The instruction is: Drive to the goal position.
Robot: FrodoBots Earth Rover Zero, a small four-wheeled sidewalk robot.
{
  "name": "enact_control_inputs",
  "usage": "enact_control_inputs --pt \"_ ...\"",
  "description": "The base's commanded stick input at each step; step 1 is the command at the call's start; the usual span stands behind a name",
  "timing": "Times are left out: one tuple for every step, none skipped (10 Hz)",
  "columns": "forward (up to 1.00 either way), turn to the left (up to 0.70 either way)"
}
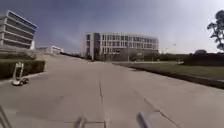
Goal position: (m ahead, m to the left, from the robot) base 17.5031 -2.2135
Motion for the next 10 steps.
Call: enact_control_inputs --pt "0.7 0.0" --pt "0.7 0.0" --pt "0.7 0.0" --pt "0.7 0.0" --pt "0.7 0.0" --pt "0.7 0.0" --pt "0.7 0.0" --pt "0.7 0.0" --pt "0.7 0.0" --pt "0.7 0.0"
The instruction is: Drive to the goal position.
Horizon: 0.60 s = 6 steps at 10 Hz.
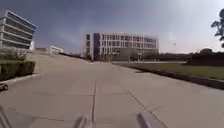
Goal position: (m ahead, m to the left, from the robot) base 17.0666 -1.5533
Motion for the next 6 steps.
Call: enact_control_inputs --pt "0.7 0.0" --pt "0.7 0.0" --pt "0.7 0.0" --pt "0.7 0.0" --pt "0.7 0.0" --pt "0.7 0.0"
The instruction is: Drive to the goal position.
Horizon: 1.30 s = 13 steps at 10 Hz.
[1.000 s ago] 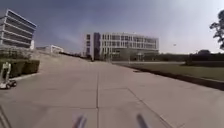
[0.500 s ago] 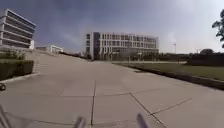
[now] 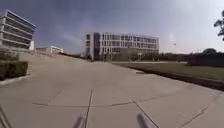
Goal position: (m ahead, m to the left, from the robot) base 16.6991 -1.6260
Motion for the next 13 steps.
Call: enact_control_inputs --pt "0.7 0.0" --pt "0.7 0.0" --pt "0.7 0.0" --pt "0.7 0.0" --pt "0.7 0.0" --pt "0.7 0.0" --pt "0.7 0.0" --pt "0.7 0.0" --pt "0.7 0.0" --pt "0.7 0.0" --pt "0.7 0.0" --pt "0.7 0.0" --pt "0.7 0.0"
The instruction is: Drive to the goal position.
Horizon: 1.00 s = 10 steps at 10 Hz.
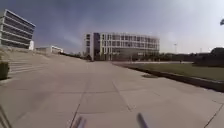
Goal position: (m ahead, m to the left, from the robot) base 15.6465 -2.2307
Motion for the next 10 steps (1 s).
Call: enact_control_inputs --pt "0.7 0.0" --pt "0.7 0.0" --pt "0.7 0.0" --pt "0.7 0.0" --pt "0.7 0.0" --pt "0.7 0.0" --pt "0.7 0.0" --pt "0.7 0.0" --pt "0.7 0.0" --pt "0.7 0.0"
